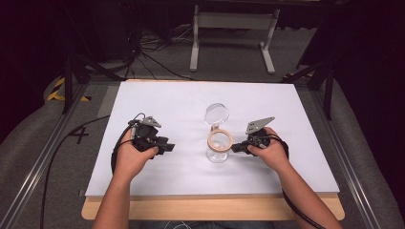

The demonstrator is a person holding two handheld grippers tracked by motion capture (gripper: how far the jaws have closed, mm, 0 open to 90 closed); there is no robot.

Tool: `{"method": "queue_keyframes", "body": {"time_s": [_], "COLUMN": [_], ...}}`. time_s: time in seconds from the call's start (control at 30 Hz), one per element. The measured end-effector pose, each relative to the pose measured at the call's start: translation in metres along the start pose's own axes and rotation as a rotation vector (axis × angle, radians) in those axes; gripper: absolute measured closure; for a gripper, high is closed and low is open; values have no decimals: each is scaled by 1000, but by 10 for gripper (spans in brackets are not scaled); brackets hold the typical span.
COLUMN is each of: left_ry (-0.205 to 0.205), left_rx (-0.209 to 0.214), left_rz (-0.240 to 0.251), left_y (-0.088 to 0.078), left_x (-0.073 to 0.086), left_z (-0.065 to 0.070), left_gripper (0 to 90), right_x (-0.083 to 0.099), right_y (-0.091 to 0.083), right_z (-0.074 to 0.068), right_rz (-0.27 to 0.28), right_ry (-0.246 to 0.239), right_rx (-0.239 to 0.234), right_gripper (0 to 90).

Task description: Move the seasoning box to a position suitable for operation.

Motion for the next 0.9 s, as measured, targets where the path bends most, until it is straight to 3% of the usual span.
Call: {"method": "queue_keyframes", "body": {"time_s": [0.4,0.5,0.73,0.9], "left_ry": [-2,0,-6,-13], "left_rx": [5,26,63,67], "left_rz": [2,6,25,53], "left_y": [0,0,1,2], "left_x": [1,1,-1,-6], "left_z": [-2,-2,-3,-3], "left_gripper": [605,614,710,800], "right_x": [-4,-5,-4,-2], "right_y": [9,11,9,-7], "right_z": [-7,-9,-10,-14], "right_rz": [-30,-33,-25,14], "right_ry": [-13,-16,-10,-1], "right_rx": [-29,-33,-36,-7], "right_gripper": [900,900,900,900]}}
Point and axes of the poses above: each handheld gripper's, and its own axes: y roughly forward along the jaws, x roughly out of its underside, z roughly to its right, the point moved 1 cm from there along y, roughly forward along the jaws, and after that the axes turned 14 degrees about -x, right-handed, at the moved point
